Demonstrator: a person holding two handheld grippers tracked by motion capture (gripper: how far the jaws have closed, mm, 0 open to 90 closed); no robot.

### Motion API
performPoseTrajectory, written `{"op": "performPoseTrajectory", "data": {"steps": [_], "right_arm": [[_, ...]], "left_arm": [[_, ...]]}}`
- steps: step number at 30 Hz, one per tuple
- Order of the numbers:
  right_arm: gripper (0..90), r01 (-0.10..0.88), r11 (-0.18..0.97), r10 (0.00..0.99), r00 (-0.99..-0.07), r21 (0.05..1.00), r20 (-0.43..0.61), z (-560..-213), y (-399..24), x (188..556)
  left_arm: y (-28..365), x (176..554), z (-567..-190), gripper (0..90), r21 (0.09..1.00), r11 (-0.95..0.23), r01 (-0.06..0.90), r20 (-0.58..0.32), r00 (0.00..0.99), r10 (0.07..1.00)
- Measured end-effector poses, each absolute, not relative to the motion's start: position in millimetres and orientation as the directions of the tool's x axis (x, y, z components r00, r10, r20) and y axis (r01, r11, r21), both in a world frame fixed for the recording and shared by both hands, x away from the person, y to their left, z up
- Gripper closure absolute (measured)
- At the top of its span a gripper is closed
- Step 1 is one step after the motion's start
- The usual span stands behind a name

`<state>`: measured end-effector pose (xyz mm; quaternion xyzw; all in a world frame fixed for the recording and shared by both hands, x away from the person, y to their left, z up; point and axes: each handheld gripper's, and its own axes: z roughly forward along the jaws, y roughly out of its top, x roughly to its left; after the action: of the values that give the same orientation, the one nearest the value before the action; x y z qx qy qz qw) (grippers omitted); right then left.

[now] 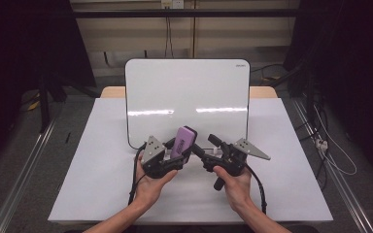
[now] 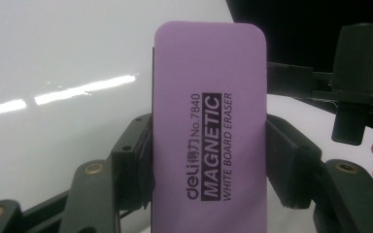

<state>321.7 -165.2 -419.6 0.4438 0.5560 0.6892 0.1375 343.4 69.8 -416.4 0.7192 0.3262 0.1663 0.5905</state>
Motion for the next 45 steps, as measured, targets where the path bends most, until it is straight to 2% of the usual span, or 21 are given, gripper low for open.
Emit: {"op": "performPoseTrajectory", "data": {"steps": [10,14,25,29,43,45], "right_arm": [[27.1,0.317,-0.366,0.669,-0.564,0.875,0.484,-422,-157,322],[38.5,0.33,-0.41,0.666,-0.529,0.851,0.526,-425,-155,325],[53.3,0.346,-0.429,0.648,-0.525,0.834,0.552,-431,-151,325],[62.7,0.343,-0.43,0.64,-0.536,0.835,0.55,-431,-150,324],[65.4,0.323,-0.395,0.658,-0.555,0.86,0.51,-431,-151,323],[65.5,0.323,-0.393,0.658,-0.555,0.861,0.509,-430,-151,323]], "left_arm": [[70,342,-418,41.3,0.958,-0.098,0.271,-0.14,0.734,0.665],[68,341,-419,41.3,0.958,-0.099,0.268,-0.137,0.735,0.664],[66,338,-422,41.3,0.957,-0.098,0.273,-0.143,0.739,0.659],[65,338,-424,41.3,0.956,-0.101,0.276,-0.145,0.741,0.656],[64,338,-427,40.6,0.957,-0.11,0.27,-0.136,0.747,0.651],[64,338,-427,37.8,0.955,-0.108,0.275,-0.141,0.746,0.651]]}}
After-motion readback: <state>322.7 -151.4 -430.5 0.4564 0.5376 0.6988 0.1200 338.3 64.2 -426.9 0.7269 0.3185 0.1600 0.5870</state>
